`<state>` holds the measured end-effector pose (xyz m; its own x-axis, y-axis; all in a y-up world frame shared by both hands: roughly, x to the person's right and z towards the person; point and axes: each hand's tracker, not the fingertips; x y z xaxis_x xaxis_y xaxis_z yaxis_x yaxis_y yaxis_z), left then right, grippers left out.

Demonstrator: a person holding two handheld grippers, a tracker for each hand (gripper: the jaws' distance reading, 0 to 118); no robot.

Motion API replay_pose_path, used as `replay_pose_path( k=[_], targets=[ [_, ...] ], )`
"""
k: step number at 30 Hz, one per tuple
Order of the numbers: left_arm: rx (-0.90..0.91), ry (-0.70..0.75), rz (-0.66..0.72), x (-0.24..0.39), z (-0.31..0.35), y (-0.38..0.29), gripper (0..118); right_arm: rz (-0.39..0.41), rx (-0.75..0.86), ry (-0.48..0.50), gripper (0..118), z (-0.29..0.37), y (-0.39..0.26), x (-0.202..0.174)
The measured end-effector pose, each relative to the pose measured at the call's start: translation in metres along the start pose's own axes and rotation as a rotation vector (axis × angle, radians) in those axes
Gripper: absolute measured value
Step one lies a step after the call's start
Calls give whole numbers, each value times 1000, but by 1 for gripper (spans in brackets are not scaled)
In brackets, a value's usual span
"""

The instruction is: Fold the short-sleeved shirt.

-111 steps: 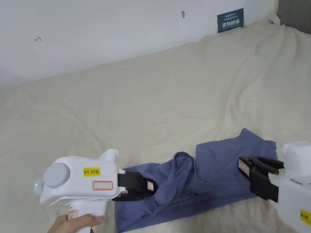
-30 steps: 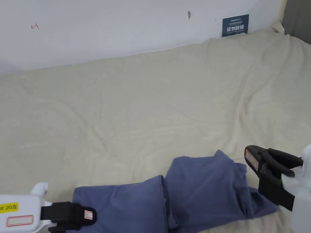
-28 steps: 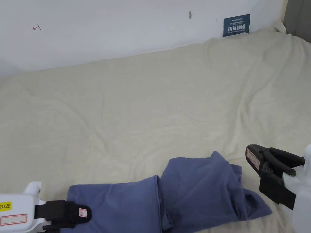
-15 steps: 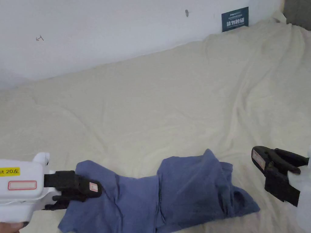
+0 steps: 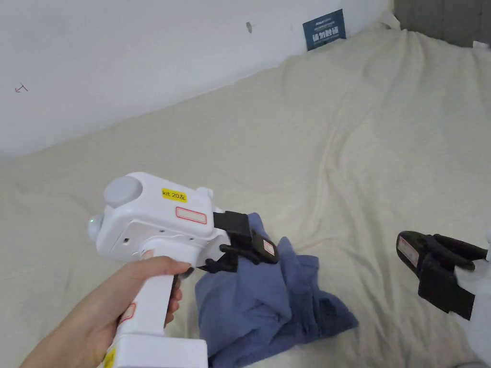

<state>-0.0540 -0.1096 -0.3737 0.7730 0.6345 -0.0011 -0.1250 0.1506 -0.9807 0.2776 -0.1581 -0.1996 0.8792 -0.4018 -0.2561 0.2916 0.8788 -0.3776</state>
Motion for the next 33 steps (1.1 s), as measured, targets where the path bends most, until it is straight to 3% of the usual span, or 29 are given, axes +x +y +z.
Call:
replay_pose_path(
  k=[5,6,7,8,12,17,18,19,20,22,26,29,33],
  targets=[
    [-55,14,16,-5,-43,20,18,-34,-1,-23,0,5,-2,11],
    [-60,-12,38,-8,-45,20,30,-34,-2,-25,0,6,-2,12],
    [-85,-47,65,-9,-46,19,59,-33,-4,-26,0,7,-2,13],
    [-108,-59,71,-8,-44,18,74,-31,-5,-28,0,7,-2,13],
    [-91,17,-42,4,-16,9,89,-26,-13,-29,0,4,-3,12],
    [-46,12,-100,0,32,-13,90,-21,-14,-5,0,-3,-3,5],
    [-13,20,-112,-4,39,-18,87,-14,-14,1,0,-5,-4,3],
    [21,33,-114,-5,43,-23,72,-9,-14,5,0,-6,-3,1],
    [40,48,-126,-7,44,-25,55,-6,-13,8,0,-7,-3,-1],
    [81,101,-160,-10,41,-32,10,-2,-12,14,0,-6,-3,-5],
    [73,132,-204,-6,11,-38,2,22,-12,12,0,-4,-4,-6],
    [33,44,-213,1,-21,-34,2,37,-17,1,0,-2,-4,-5],
    [19,119,-281,14,-66,-33,2,27,-21,-15,0,3,-5,3]
  ],
)
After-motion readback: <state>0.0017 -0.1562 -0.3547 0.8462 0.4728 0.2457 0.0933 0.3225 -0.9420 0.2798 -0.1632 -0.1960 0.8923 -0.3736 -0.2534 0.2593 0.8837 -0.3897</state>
